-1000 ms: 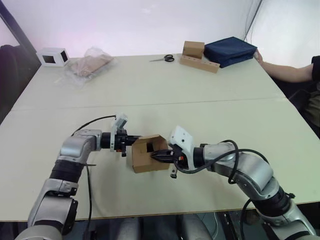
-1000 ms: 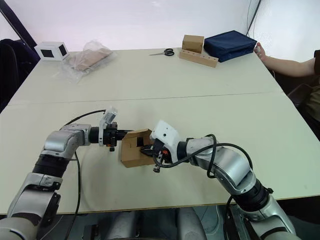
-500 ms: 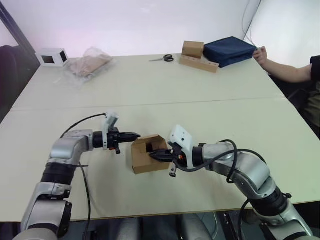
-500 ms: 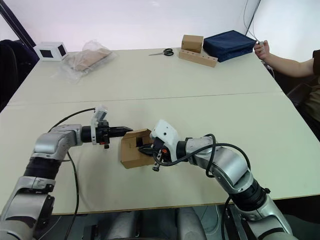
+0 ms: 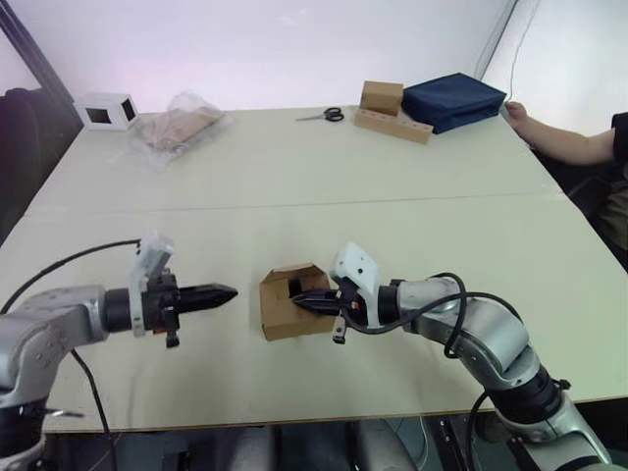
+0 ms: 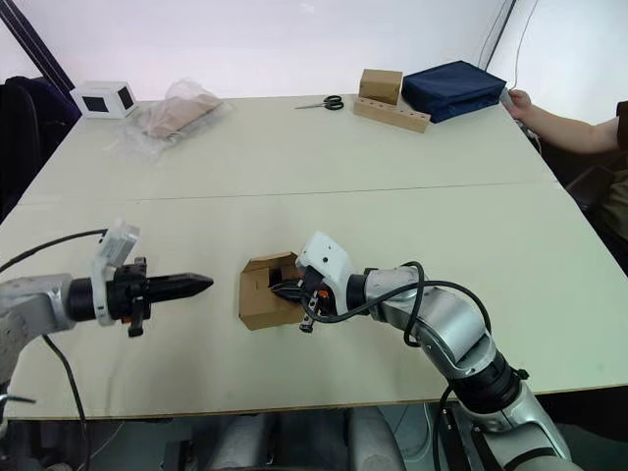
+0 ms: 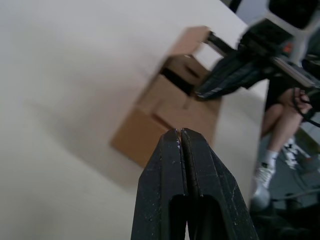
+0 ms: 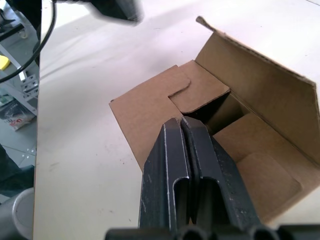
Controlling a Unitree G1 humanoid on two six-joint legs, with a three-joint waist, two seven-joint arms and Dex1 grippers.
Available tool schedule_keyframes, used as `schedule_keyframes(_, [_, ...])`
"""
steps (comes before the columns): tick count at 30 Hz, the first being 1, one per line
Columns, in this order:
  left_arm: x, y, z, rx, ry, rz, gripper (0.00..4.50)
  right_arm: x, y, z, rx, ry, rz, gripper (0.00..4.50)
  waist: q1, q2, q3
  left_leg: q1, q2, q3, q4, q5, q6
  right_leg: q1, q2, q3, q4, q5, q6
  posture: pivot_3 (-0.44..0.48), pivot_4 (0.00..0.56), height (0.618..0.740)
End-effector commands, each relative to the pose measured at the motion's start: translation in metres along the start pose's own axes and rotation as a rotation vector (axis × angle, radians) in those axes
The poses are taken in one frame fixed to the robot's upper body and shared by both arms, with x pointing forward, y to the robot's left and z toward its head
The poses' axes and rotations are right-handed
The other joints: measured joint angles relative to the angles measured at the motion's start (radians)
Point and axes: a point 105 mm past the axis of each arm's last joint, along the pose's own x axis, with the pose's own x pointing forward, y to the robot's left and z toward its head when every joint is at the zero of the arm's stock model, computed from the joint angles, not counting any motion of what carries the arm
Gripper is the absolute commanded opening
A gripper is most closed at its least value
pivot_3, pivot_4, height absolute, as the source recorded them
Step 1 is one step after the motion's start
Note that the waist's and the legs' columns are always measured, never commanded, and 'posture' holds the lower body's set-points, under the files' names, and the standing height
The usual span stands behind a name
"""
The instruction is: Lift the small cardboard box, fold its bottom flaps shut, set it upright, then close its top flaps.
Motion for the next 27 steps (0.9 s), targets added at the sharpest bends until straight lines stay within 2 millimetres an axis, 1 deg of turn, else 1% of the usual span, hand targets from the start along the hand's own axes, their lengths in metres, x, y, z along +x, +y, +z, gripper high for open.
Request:
schedule_keyframes(1, [0.013, -0.013, 0.001, 0.022, -0.023, -0.023, 0.05, 0.0, 0.005, 0.008, -0.019, -0.038, 0.013, 0.0, -0.001, 0.0, 0.0, 0.0, 0.0, 0.0, 0.0, 0.0, 0.0, 0.0, 0.0, 0.0, 0.0, 0.0, 0.0, 0.0, 0.15, 0.74])
schedule_keyframes(6, [0.034, -0.008, -0.013, 0.018, 0.0, 0.002, 0.05, 0.0, 0.006, 0.006, -0.018, -0.034, 0.017, 0.0, -0.002, 0.0, 0.0, 0.0, 0.0, 0.0, 0.0, 0.0, 0.0, 0.0, 0.001, 0.0, 0.0, 0.0, 0.0, 0.0, 0.15, 0.74])
schedule_keyframes(10, [0.039, -0.006, -0.022, 0.003, 0.009, -0.008, 0.05, -0.003, 0.005, 0.007, -0.018, -0.038, 0.014, 0.0, -0.004, 0.0, 0.0, 0.0, 0.0, 0.0, 0.0, 0.0, 0.0, 0.0, 0.001, 0.0, 0.0, 0.0, 0.0, 0.0, 0.15, 0.74])
schedule_keyframes(15, [0.039, -0.003, -0.031, -0.035, 0.003, -0.012, 0.05, -0.016, 0.009, 0.034, -0.018, -0.159, 0.083, 0.0, -0.003, 0.0, 0.0, 0.0, 0.0, 0.0, 0.0, 0.0, 0.0, 0.0, 0.001, 0.0, 0.0, 0.0, 0.0, 0.0, 0.15, 0.74])
schedule_keyframes(17, [0.04, -0.003, -0.032, -0.034, 0.006, -0.011, 0.05, -0.025, -0.007, 0.062, 0.028, -0.278, 0.065, 0.0, -0.003, 0.0, 0.0, 0.0, 0.0, 0.0, 0.0, 0.0, 0.0, 0.0, 0.001, 0.0, 0.0, 0.0, 0.0, 0.0, 0.15, 0.74])
schedule_keyframes(18, [0.04, -0.002, -0.032, -0.033, 0.005, -0.012, 0.05, -0.027, -0.012, 0.07, 0.045, -0.31, 0.059, 0.0, -0.004, 0.0, 0.0, 0.0, 0.0, 0.0, 0.0, 0.0, 0.0, 0.0, 0.001, 0.0, 0.0, 0.0, 0.0, 0.0, 0.15, 0.74])
schedule_keyframes(20, [0.04, -0.002, -0.031, -0.034, -0.002, -0.014, 0.05, -0.027, -0.022, 0.077, 0.049, -0.318, 0.041, 0.0, -0.005, 0.001, 0.0, 0.001, 0.0, 0.0, 0.0, 0.0, 0.0, 0.0, 0.001, 0.0, 0.0, 0.0, 0.0, 0.0, 0.15, 0.74])
schedule_keyframes(22, [0.041, -0.002, -0.03, -0.031, -0.004, -0.014, 0.05, -0.02, -0.038, 0.077, 0.033, -0.271, -0.02, 0.0, -0.003, 0.001, 0.0, 0.001, 0.0, 0.0, -0.001, 0.0, 0.0, 0.0, 0.001, 0.0, 0.0, 0.0, 0.0, 0.0, 0.15, 0.74])
schedule_keyframes(24, [0.043, -0.002, -0.027, -0.026, -0.007, -0.015, 0.05, -0.009, -0.051, 0.071, 0.01, -0.188, -0.065, 0.0, -0.003, 0.001, 0.0, 0.001, 0.0, 0.001, -0.001, 0.0, 0.0, 0.0, 0.001, 0.0, -0.001, 0.0, 0.0, 0.0, 0.15, 0.74])
schedule_keyframes(25, [0.044, -0.003, -0.026, -0.024, -0.009, -0.016, 0.05, -0.003, -0.056, 0.067, 0.009, -0.15, -0.082, 0.0, -0.004, 0.001, 0.0, 0.001, 0.0, 0.001, -0.001, 0.0, 0.0, 0.0, 0.001, 0.0, -0.001, 0.0, 0.0, 0.0, 0.15, 0.74])
schedule_keyframes(27, [0.046, -0.003, -0.025, -0.023, -0.014, -0.013, 0.05, 0.004, -0.056, 0.061, 0.005, -0.104, -0.074, 0.0, -0.004, 0.001, 0.0, 0.001, 0.0, 0.001, -0.001, 0.0, 0.0, 0.0, 0.001, 0.001, -0.001, 0.0, 0.0, 0.0, 0.15, 0.74])
